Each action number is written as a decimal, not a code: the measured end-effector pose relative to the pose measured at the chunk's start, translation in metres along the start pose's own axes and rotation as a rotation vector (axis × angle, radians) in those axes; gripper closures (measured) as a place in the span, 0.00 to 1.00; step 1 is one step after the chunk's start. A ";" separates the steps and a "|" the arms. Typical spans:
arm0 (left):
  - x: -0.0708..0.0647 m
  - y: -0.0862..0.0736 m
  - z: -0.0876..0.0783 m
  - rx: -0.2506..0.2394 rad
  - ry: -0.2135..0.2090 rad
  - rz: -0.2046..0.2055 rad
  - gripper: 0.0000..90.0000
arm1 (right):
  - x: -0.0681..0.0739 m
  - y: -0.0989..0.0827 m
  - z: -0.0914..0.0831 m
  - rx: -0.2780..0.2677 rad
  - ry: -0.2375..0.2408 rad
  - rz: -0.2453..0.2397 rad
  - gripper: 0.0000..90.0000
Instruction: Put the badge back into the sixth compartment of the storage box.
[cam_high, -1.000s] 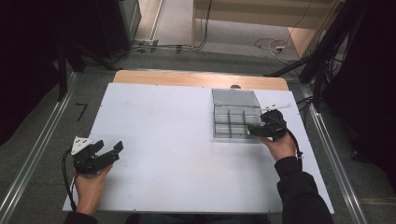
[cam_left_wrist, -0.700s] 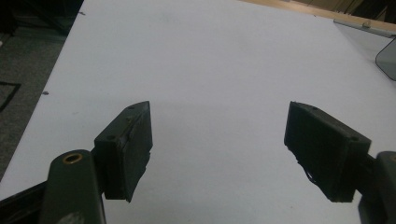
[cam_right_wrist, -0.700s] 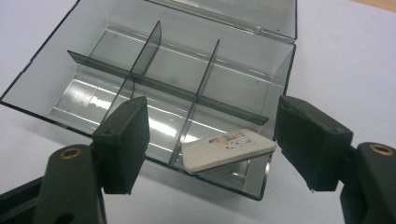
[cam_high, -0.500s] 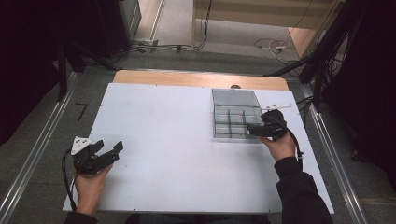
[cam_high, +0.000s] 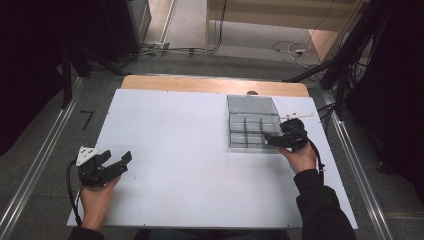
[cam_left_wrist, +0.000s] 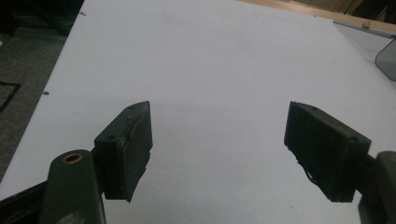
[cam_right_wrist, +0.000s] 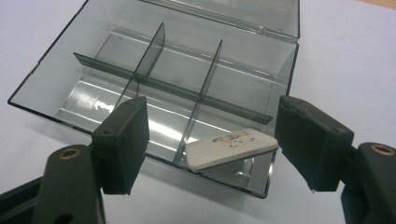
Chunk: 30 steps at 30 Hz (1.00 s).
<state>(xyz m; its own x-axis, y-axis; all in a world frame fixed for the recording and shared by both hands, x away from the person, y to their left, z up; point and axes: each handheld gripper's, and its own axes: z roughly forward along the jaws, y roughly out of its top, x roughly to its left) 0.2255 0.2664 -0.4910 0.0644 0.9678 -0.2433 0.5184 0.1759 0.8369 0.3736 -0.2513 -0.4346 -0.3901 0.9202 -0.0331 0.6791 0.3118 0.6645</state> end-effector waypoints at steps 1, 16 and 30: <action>0.000 0.000 0.000 0.000 0.001 -0.001 0.26 | 0.000 -0.001 0.000 0.000 0.001 0.004 0.28; 0.000 0.000 0.000 0.000 0.002 -0.001 0.26 | -0.002 -0.009 -0.008 -0.030 0.024 0.012 0.28; -0.001 0.000 0.000 0.000 0.002 -0.001 0.26 | -0.006 -0.018 -0.014 -0.048 0.039 0.027 0.28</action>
<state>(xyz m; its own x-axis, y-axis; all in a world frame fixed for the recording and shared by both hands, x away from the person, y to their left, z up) 0.2254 0.2658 -0.4911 0.0621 0.9679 -0.2437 0.5187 0.1773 0.8364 0.3550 -0.2656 -0.4359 -0.3965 0.9179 0.0138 0.6597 0.2745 0.6996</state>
